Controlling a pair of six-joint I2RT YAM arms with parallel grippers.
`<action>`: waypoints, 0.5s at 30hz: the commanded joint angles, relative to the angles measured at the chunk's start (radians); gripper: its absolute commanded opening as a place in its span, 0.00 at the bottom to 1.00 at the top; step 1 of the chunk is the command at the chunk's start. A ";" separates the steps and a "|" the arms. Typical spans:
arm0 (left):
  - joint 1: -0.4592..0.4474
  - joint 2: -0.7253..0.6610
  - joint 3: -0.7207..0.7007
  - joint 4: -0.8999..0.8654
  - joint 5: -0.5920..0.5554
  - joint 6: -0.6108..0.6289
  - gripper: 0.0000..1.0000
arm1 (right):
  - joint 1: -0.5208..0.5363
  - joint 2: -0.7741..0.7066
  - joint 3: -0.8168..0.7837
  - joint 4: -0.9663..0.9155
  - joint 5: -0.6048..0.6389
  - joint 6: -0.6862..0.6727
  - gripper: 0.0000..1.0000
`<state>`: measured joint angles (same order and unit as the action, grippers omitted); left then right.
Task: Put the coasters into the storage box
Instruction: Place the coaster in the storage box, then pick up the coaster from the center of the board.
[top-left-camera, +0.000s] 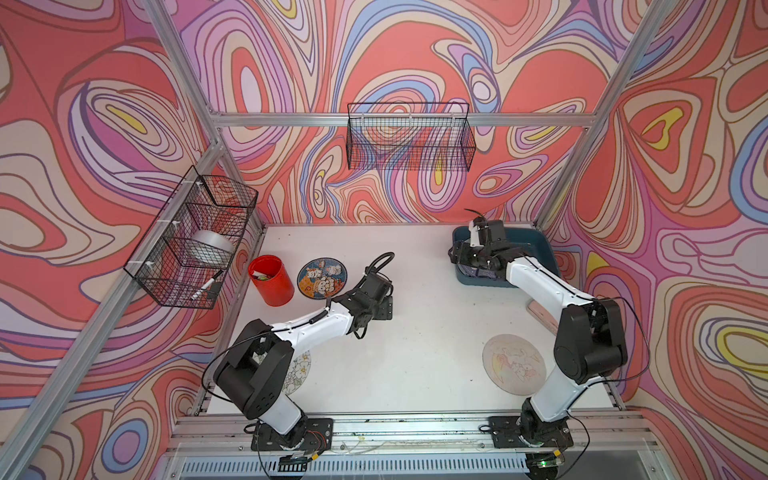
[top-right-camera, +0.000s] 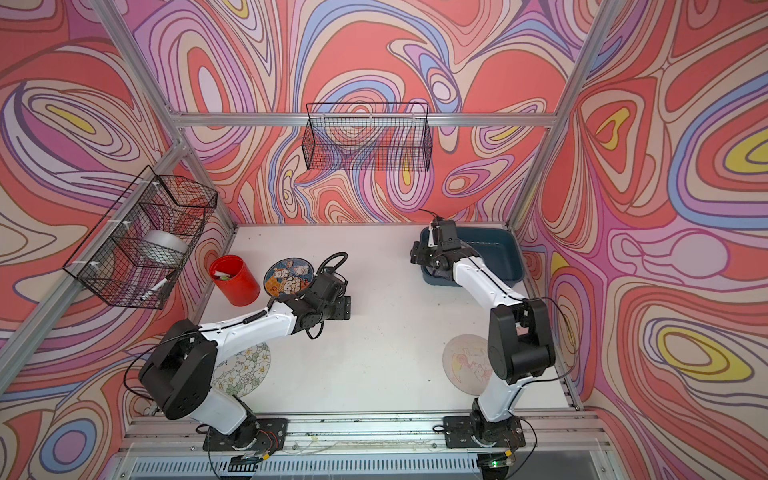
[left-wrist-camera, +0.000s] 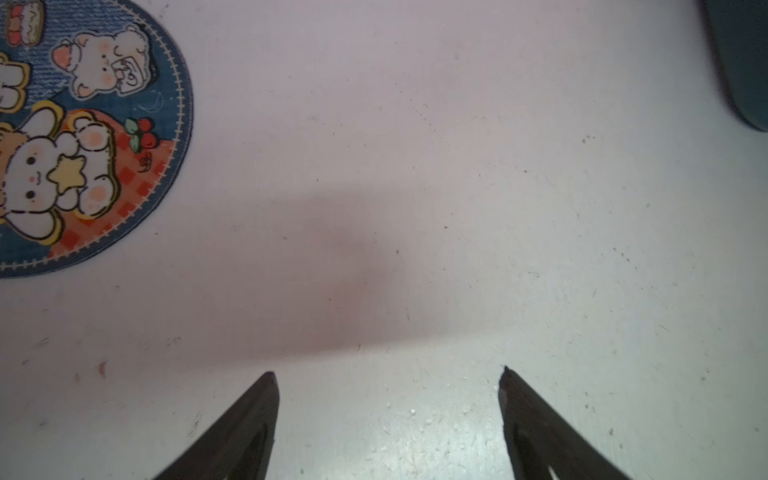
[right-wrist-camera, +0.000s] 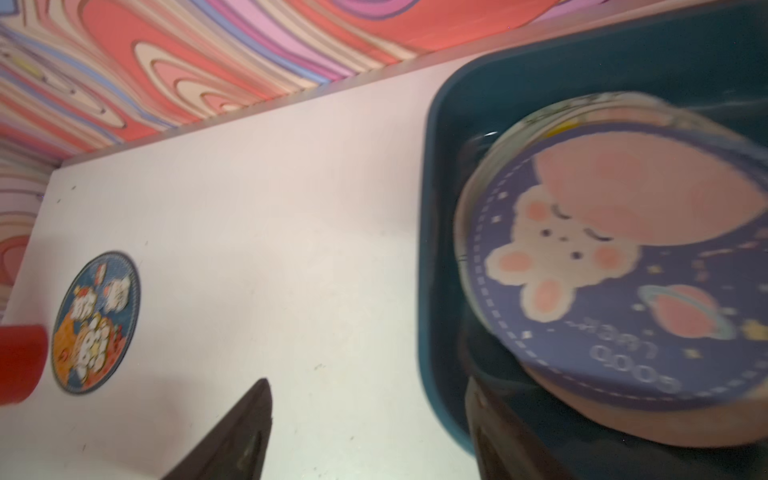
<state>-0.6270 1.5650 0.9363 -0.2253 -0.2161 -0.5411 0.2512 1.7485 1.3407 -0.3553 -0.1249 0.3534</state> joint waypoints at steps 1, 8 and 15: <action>0.069 -0.031 -0.013 -0.045 -0.022 -0.028 0.85 | 0.057 0.070 0.022 0.023 -0.090 0.030 0.75; 0.237 0.016 0.053 -0.113 0.019 0.016 0.85 | 0.150 0.153 0.037 0.065 -0.150 0.077 0.75; 0.328 0.153 0.222 -0.169 0.037 0.082 0.84 | 0.187 0.190 0.043 0.078 -0.182 0.089 0.75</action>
<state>-0.3218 1.6691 1.1000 -0.3367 -0.1925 -0.4992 0.4274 1.9156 1.3586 -0.3027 -0.2825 0.4294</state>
